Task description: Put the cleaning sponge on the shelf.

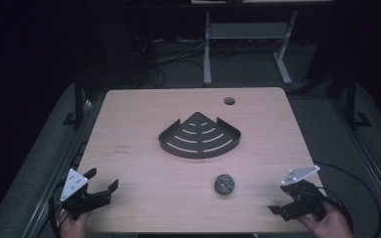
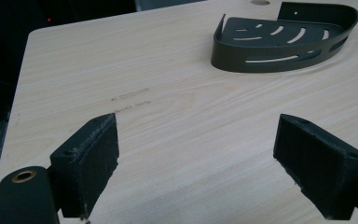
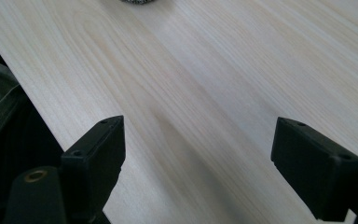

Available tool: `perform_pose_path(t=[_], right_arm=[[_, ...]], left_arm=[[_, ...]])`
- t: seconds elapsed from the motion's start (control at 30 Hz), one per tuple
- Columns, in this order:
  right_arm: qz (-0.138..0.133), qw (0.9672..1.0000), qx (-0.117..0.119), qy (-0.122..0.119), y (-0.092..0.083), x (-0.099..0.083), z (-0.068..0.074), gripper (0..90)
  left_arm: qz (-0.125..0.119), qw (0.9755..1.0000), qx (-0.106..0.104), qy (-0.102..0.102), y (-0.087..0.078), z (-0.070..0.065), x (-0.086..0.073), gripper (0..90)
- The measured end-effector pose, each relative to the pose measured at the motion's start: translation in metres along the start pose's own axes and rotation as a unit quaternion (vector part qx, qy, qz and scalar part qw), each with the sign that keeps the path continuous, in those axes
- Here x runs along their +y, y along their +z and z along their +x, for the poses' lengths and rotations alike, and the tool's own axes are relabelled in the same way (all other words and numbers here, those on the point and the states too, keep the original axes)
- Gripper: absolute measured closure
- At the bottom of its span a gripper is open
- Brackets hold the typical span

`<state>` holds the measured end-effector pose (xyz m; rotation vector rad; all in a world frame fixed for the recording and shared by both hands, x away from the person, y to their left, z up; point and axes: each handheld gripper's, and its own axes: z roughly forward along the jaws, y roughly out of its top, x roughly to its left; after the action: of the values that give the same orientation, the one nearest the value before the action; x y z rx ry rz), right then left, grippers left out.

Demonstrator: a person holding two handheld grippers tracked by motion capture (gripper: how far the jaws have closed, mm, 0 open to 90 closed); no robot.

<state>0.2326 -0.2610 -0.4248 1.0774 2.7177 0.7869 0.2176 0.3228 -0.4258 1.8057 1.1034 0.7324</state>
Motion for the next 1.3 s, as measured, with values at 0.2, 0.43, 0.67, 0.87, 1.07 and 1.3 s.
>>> perform_pose_path(t=[0.2,0.43,0.67,0.87,1.07,1.3], right_arm=[[0.006,0.9999,0.006,-0.014,0.003,0.010,0.005,17.2],[0.014,0.9992,0.010,-0.036,0.006,0.028,0.010,17.1],[0.022,0.9982,0.016,-0.054,0.013,0.044,0.017,17.0],[0.024,0.9970,0.022,-0.070,0.019,0.058,0.021,16.9],[0.028,0.9960,0.024,-0.081,0.022,0.067,0.023,16.8],[0.032,0.9947,0.030,-0.093,0.029,0.078,0.025,16.8]], left_arm=[[-0.001,1.0000,0.000,-0.001,0.000,0.000,0.000,13.3],[-0.002,1.0000,-0.002,-0.002,0.000,-0.001,0.001,13.3],[-0.002,1.0000,-0.001,-0.002,0.000,-0.001,0.001,13.4],[-0.002,1.0000,0.000,-0.003,0.000,0.000,0.001,13.4],[-0.004,1.0000,-0.001,-0.002,-0.001,0.000,0.001,13.4],[-0.005,1.0000,-0.001,-0.003,-0.002,0.001,0.002,13.4]])
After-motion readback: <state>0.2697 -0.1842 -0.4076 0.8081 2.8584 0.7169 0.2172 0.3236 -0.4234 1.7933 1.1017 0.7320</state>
